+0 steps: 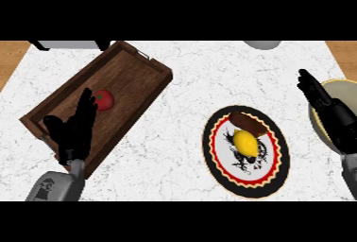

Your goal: Pick the lemon from the plate and place it in the bowl

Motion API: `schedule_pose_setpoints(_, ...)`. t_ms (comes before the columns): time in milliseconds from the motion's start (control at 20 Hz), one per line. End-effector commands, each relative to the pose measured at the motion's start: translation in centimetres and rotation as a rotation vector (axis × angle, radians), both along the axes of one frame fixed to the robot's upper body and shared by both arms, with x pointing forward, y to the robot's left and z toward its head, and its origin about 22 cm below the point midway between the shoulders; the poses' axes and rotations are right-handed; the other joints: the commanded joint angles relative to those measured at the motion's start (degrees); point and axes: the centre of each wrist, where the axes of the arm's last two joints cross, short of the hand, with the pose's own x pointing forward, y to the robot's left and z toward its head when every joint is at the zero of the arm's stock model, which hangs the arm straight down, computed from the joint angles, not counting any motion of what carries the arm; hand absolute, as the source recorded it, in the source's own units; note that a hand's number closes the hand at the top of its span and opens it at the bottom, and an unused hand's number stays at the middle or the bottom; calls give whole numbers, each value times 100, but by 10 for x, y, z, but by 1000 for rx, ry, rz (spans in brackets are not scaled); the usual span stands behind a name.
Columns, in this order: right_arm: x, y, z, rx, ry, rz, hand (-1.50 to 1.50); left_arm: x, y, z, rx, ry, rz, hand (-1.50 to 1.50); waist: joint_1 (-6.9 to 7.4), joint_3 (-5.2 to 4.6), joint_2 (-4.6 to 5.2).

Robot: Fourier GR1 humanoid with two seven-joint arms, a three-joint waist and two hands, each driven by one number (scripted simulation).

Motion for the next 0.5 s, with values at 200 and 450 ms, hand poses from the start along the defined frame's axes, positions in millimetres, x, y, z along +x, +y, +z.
schedule_pose_setpoints(200,-18,77,-37,-145,185,527,150,15,-15,27,90,-141,-188,0,188,50,-12)
schedule_pose_setpoints(450,-43,70,-63,-62,-194,183,-150,3,-27,16,77,-129,-218,0,-136,75,-58)
